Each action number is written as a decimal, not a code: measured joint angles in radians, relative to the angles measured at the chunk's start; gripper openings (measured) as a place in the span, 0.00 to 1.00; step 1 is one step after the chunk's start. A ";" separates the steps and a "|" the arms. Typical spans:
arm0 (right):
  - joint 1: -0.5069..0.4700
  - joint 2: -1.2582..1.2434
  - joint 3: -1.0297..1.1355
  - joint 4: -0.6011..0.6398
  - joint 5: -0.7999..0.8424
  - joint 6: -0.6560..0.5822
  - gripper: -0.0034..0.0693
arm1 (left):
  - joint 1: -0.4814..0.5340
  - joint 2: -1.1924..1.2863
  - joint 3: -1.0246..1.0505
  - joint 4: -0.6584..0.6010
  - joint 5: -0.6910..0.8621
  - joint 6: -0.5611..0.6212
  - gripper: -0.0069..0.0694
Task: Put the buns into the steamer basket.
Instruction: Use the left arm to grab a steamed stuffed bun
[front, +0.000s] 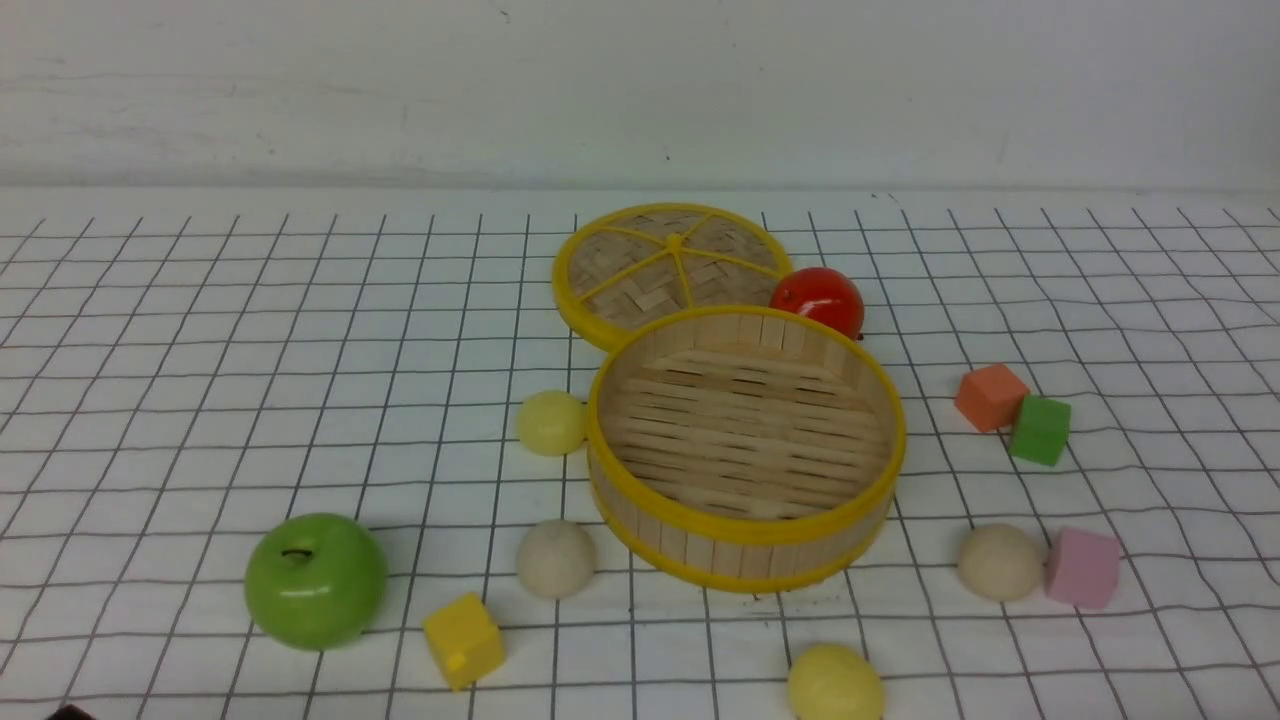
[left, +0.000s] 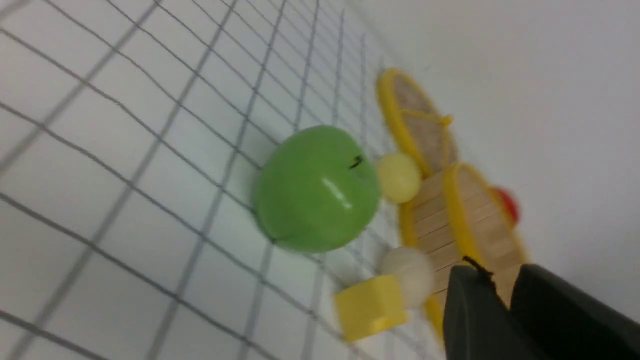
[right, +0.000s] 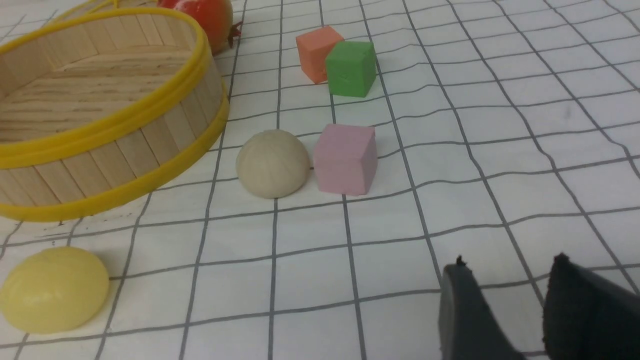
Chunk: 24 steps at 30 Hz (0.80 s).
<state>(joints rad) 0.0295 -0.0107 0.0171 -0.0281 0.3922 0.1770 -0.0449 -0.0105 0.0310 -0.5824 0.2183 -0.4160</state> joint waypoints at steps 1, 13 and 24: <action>0.000 0.000 0.000 0.000 0.000 0.000 0.38 | 0.000 0.000 0.000 -0.086 -0.043 -0.017 0.25; 0.000 0.000 0.000 0.000 0.000 0.000 0.38 | -0.002 0.022 -0.267 -0.136 0.237 0.336 0.07; 0.000 0.000 0.000 0.000 0.000 0.000 0.38 | -0.002 0.847 -0.689 0.034 0.771 0.502 0.07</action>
<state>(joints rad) 0.0295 -0.0107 0.0171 -0.0281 0.3922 0.1770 -0.0468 0.8367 -0.6577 -0.5482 0.9890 0.0857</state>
